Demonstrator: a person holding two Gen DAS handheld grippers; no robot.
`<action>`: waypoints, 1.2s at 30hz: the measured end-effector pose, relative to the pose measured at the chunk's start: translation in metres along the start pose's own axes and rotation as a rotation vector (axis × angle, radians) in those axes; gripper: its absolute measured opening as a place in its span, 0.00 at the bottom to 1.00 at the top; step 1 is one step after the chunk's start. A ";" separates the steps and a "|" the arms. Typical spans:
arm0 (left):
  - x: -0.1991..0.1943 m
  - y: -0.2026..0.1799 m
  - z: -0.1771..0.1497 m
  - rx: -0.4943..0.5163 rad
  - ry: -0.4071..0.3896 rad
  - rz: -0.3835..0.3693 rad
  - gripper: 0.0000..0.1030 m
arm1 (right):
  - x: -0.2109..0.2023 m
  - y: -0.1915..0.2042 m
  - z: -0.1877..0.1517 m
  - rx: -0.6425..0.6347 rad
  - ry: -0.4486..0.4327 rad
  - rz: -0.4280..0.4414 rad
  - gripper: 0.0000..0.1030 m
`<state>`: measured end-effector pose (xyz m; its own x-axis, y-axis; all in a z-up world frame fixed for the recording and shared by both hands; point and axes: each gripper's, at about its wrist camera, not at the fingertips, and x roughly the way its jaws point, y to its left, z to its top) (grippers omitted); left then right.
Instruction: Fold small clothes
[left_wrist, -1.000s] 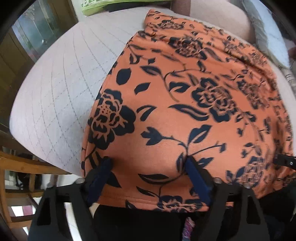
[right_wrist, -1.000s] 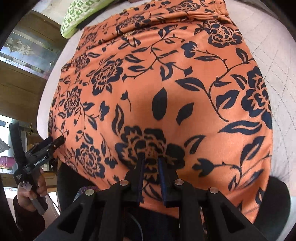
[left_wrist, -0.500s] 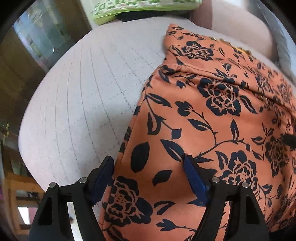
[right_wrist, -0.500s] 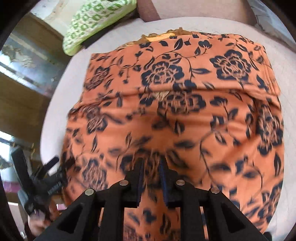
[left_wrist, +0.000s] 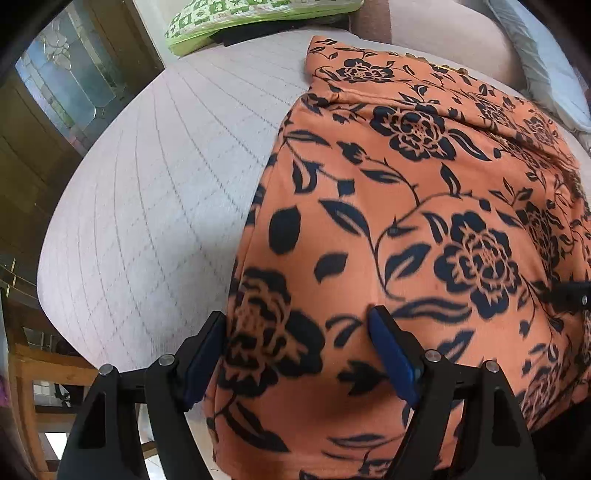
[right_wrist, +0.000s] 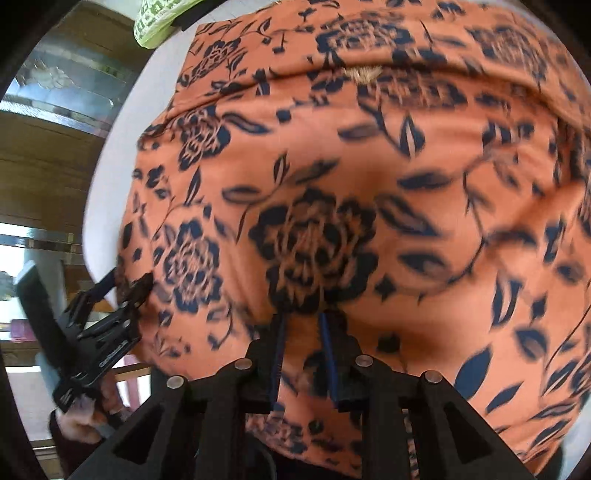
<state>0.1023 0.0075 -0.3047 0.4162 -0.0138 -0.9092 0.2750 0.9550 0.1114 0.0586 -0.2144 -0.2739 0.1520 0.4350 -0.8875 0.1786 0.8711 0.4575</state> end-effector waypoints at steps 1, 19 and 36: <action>-0.004 0.000 -0.003 -0.003 -0.001 -0.002 0.78 | 0.000 -0.003 -0.008 0.002 -0.001 0.020 0.24; -0.053 0.118 -0.105 -0.190 0.009 -0.156 0.78 | -0.069 -0.029 -0.077 -0.063 -0.251 0.168 0.78; -0.036 0.104 -0.083 -0.070 -0.002 -0.356 0.24 | -0.141 -0.158 -0.121 0.252 -0.435 0.236 0.78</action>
<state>0.0438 0.1320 -0.2933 0.3063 -0.3500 -0.8852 0.3436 0.9079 -0.2401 -0.1081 -0.3855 -0.2275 0.5935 0.4311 -0.6797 0.3100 0.6569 0.6873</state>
